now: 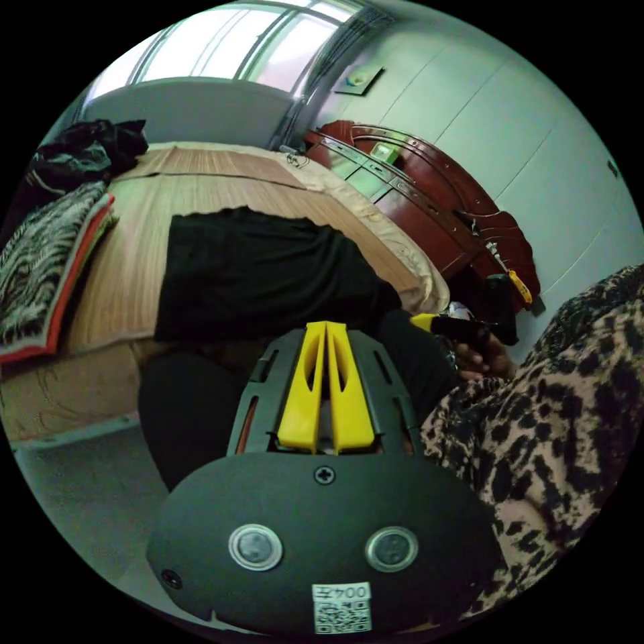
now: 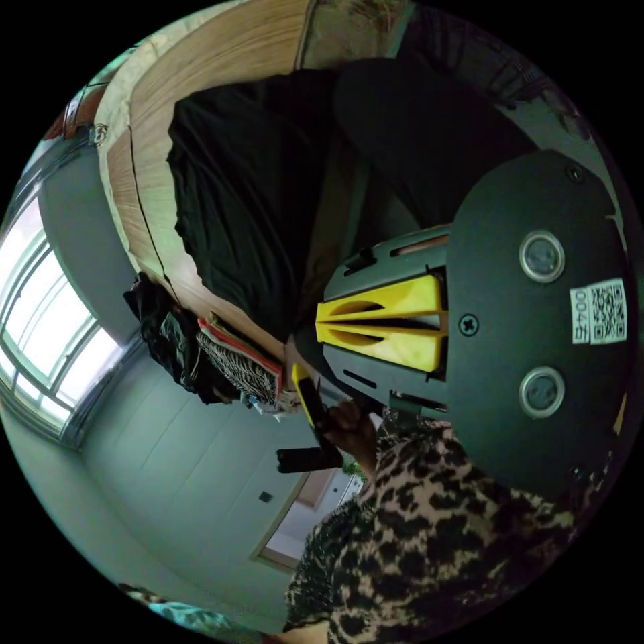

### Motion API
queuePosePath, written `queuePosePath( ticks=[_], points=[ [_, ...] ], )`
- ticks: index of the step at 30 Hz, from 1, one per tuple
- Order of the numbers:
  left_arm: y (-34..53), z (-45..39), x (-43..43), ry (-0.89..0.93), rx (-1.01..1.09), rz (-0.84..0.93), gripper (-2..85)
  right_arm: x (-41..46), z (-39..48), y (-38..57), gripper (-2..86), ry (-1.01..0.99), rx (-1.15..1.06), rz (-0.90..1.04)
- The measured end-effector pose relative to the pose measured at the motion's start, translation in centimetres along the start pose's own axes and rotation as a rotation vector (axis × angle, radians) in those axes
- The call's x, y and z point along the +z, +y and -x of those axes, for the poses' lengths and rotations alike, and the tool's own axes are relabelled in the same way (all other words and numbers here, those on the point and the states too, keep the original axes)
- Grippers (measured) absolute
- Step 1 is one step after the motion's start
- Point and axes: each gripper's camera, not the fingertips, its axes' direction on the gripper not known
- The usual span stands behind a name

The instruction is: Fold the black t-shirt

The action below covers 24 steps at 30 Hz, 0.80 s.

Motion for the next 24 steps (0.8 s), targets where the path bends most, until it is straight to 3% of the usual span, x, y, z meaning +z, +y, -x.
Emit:
queuePosePath(
  ticks=[5,9,17,24],
  points=[
    [2.4,1.3,2.4,0.049,-0.12,0.1,0.2,1.2,0.3,1.5,-0.7,0.116,-0.022,-0.034],
    [2.9,2.1,1.6,0.022,-0.172,0.078,0.1,2.1,-1.4,0.9,-0.7,0.301,0.053,-0.062],
    [4.9,1.8,2.0,-0.002,-0.14,0.089,0.1,9.6,-7.7,-1.9,-0.7,0.582,0.211,0.114],
    [7.0,0.8,1.8,-0.008,-0.105,0.086,0.0,11.9,-9.3,-1.1,-0.7,0.563,0.171,0.127]
  ],
)
